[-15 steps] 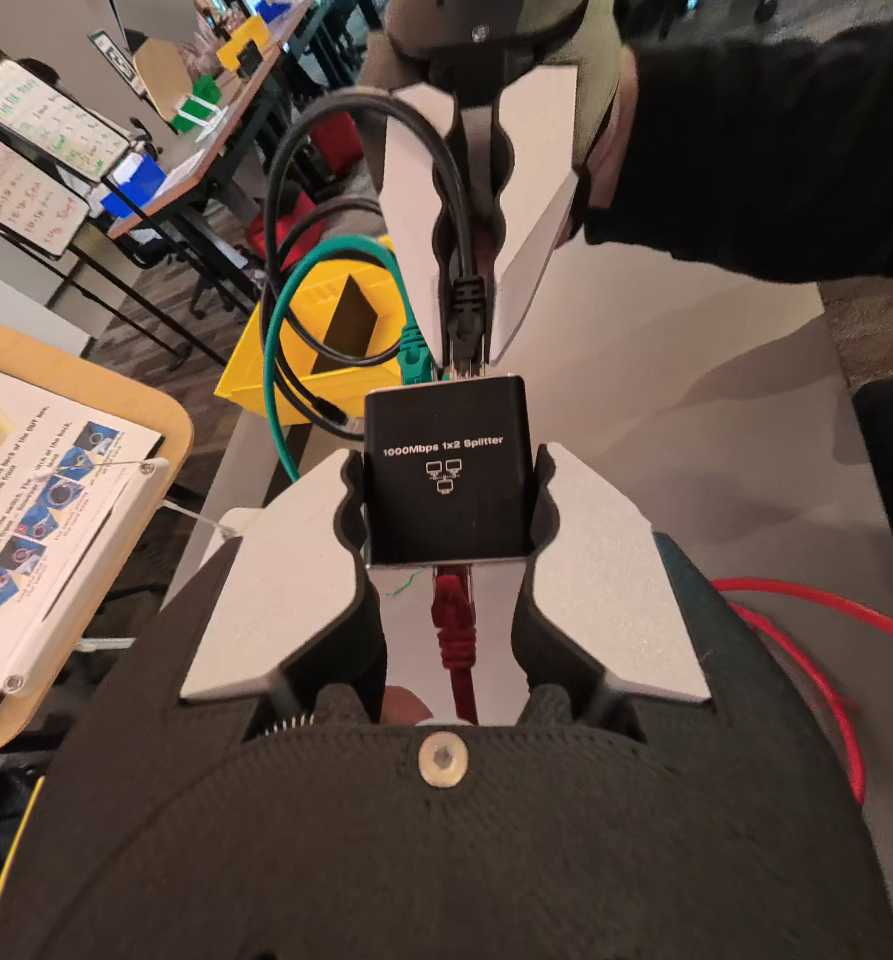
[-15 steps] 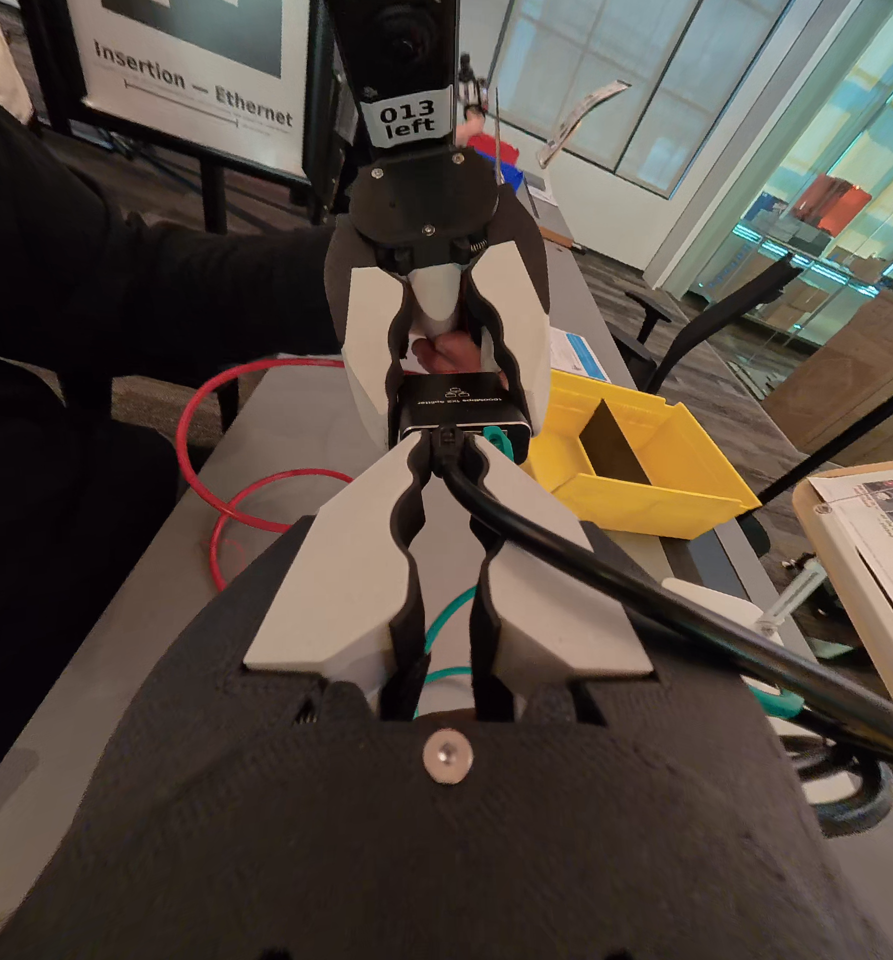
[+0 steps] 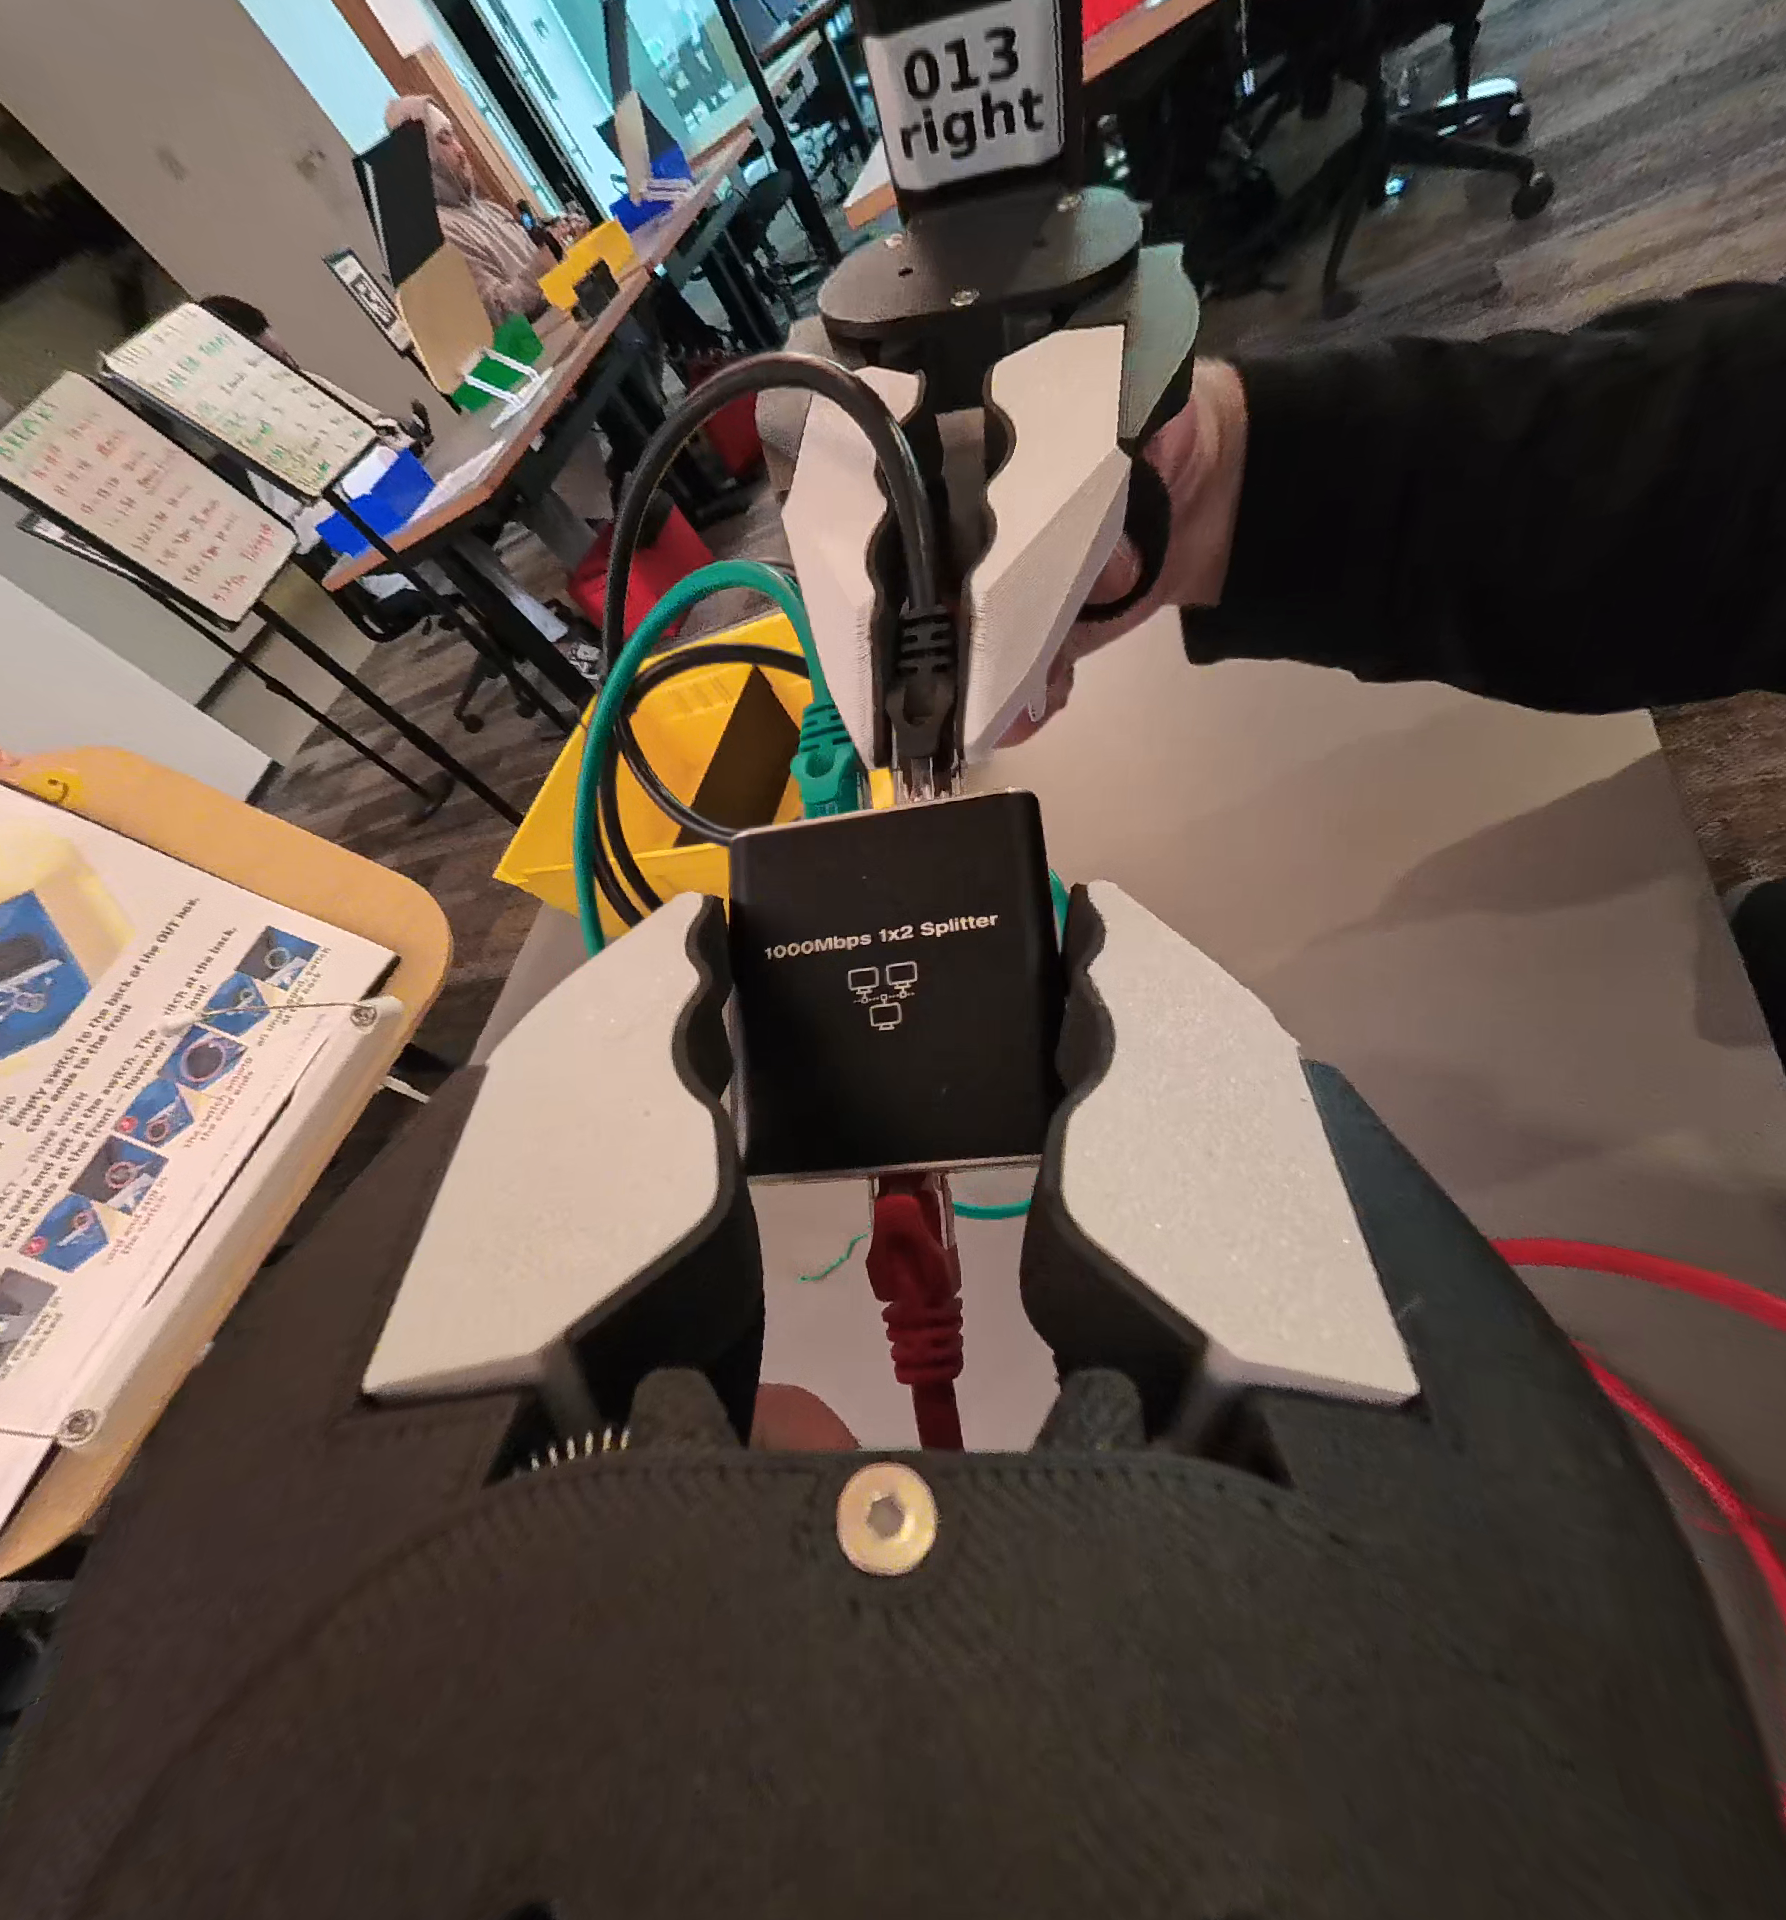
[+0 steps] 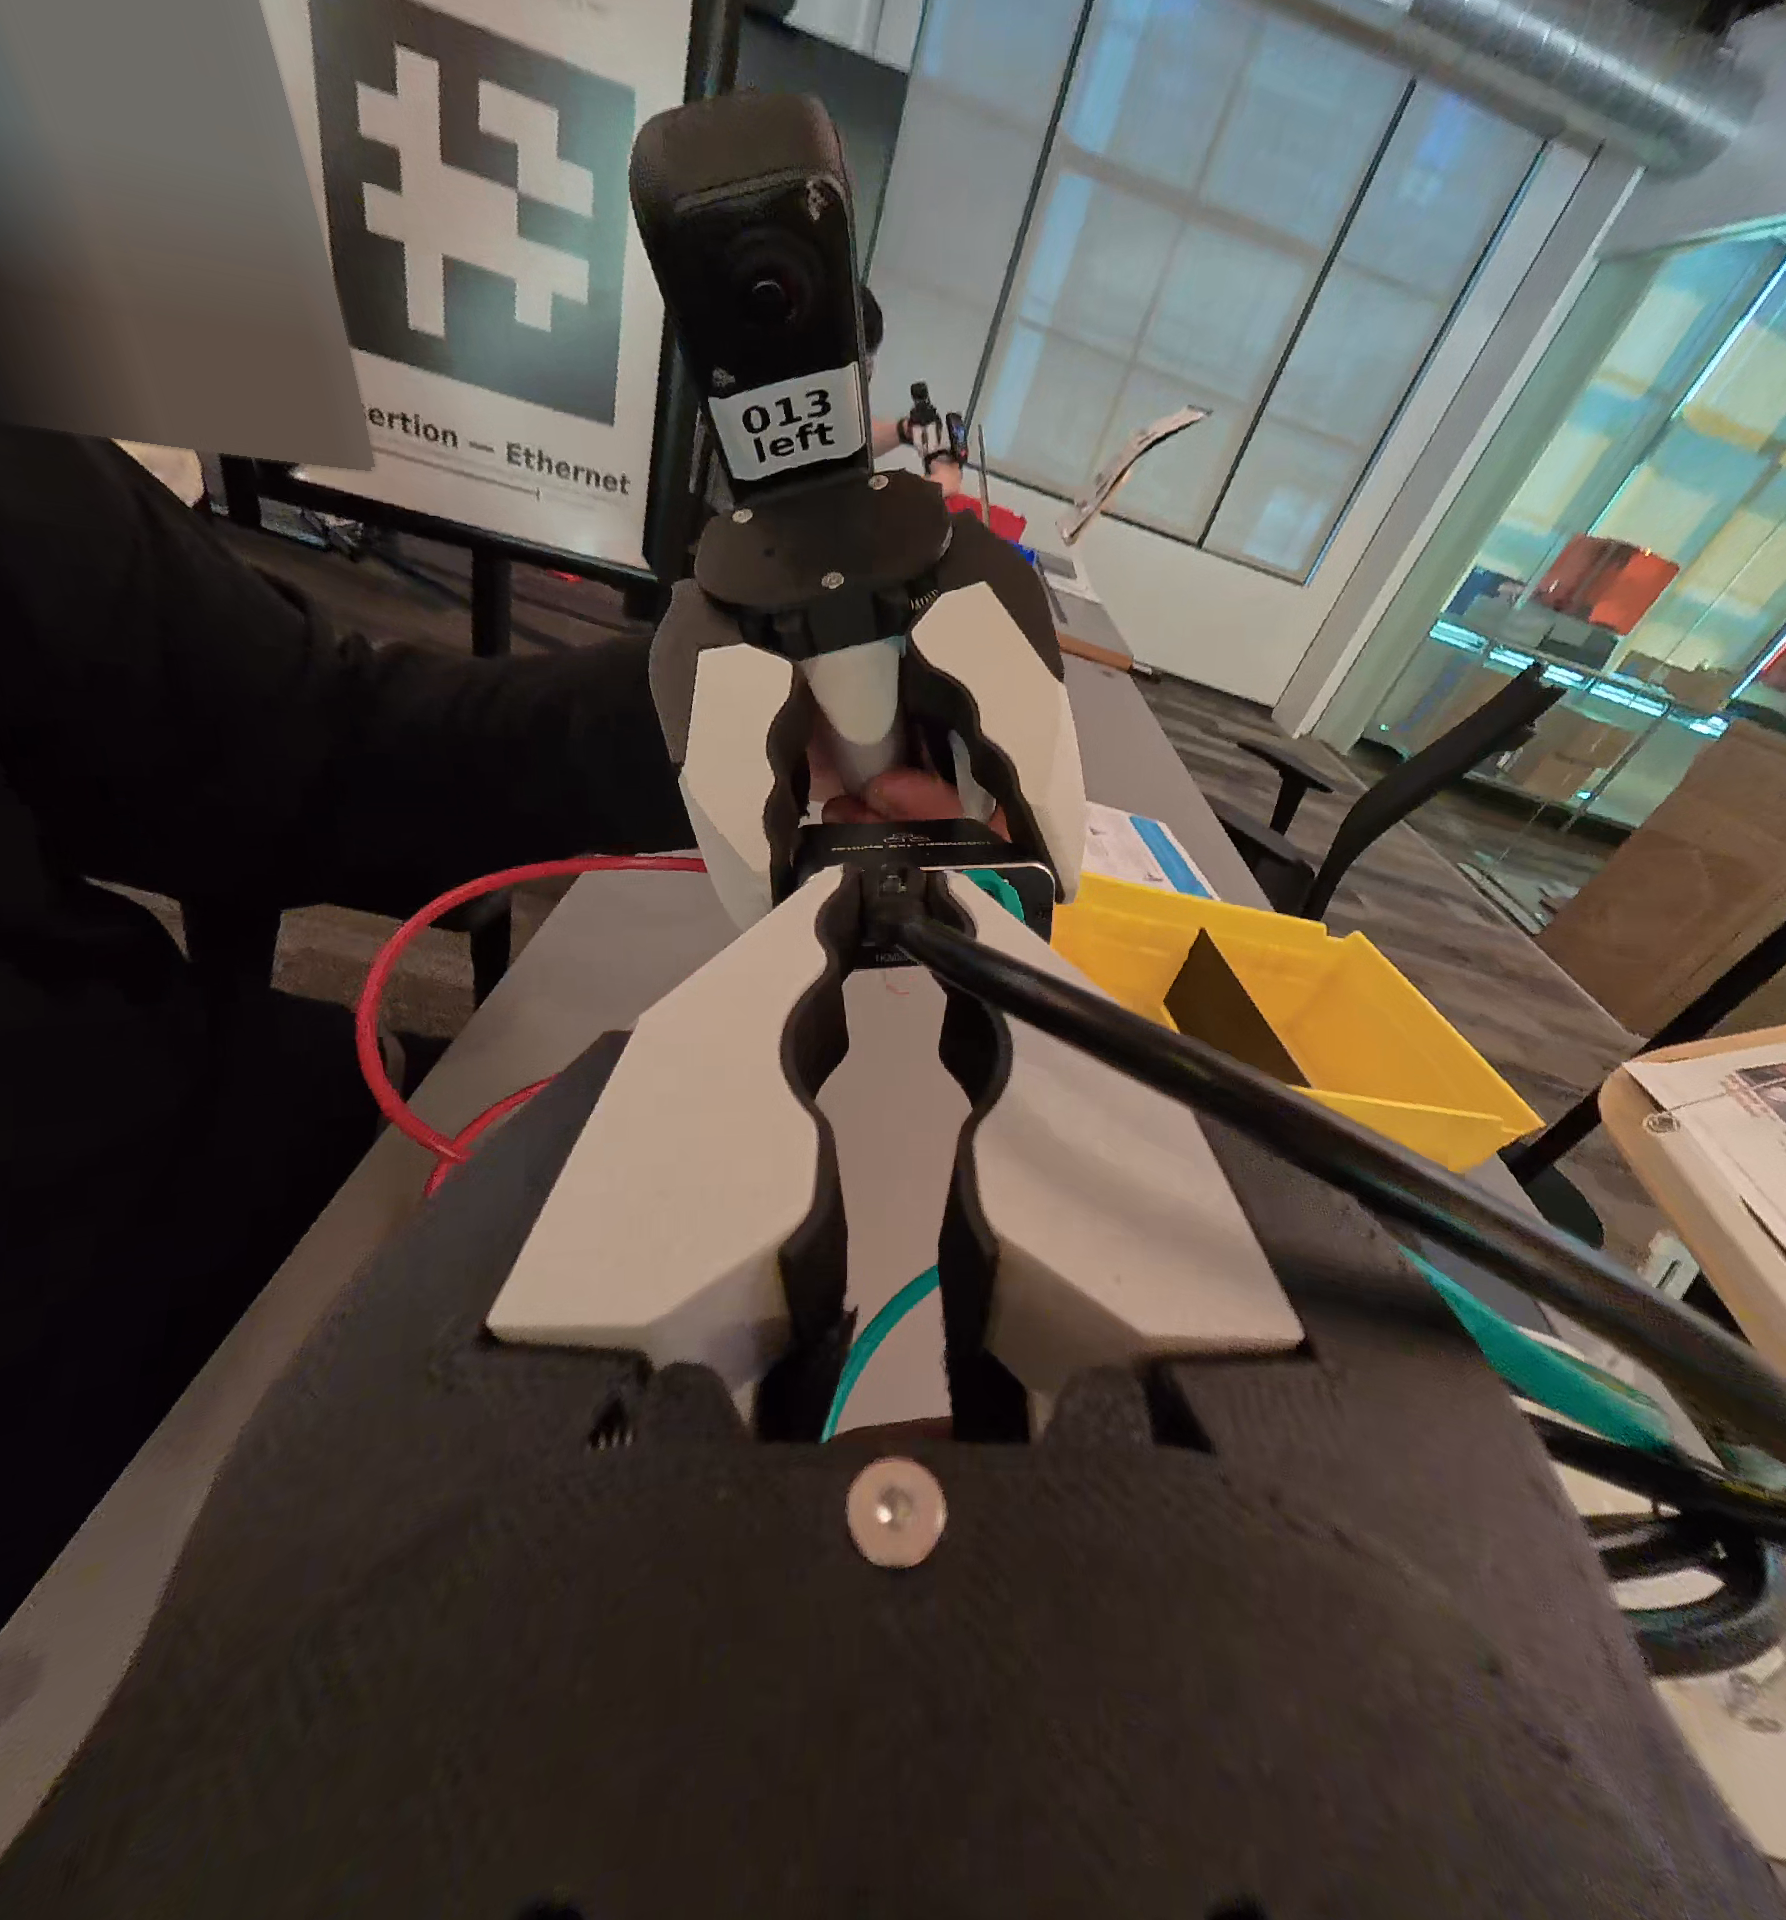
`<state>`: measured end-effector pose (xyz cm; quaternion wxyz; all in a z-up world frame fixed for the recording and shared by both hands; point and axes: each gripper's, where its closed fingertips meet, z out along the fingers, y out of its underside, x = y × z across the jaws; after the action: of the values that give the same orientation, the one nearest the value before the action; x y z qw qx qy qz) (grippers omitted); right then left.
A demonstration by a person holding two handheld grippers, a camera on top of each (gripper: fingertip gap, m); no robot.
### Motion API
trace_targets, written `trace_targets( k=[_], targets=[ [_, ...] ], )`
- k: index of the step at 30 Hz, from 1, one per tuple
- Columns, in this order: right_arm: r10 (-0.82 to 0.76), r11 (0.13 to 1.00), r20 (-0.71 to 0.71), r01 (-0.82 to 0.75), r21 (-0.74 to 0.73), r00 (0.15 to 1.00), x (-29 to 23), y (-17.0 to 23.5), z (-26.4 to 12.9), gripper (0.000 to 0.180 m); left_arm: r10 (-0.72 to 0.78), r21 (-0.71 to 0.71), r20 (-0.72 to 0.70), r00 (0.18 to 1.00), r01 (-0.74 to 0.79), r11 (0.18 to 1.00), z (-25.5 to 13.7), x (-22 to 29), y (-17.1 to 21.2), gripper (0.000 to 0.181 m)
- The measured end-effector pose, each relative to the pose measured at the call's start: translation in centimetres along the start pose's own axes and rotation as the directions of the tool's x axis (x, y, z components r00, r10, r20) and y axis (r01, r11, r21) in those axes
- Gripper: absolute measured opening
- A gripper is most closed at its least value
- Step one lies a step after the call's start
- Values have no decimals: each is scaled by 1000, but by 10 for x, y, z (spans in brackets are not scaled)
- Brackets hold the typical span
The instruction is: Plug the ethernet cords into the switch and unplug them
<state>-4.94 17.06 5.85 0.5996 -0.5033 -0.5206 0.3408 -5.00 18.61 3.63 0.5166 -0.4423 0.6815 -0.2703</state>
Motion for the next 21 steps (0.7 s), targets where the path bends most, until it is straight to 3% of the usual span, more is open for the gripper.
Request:
trace_targets(
  k=[7,13,16,21],
  targets=[
    [-42,999,-19,42,-23,999,0,-3,-1,10,-13,8,9,1000,13,1000,3,0,-1,60],
    [-42,995,-27,39,-92,999,3,15,0,10,-47,-48,-6,999,46,998,17,2,22,61],
    [-33,993,-20,30,-115,999,4,25,4,10,-65,-88,-3,998,64,994,22,1,35,70],
    [-10,990,-22,7,-138,1000,7,38,5,10,-72,-131,-23,997,69,989,30,5,53,62]
  ],
)
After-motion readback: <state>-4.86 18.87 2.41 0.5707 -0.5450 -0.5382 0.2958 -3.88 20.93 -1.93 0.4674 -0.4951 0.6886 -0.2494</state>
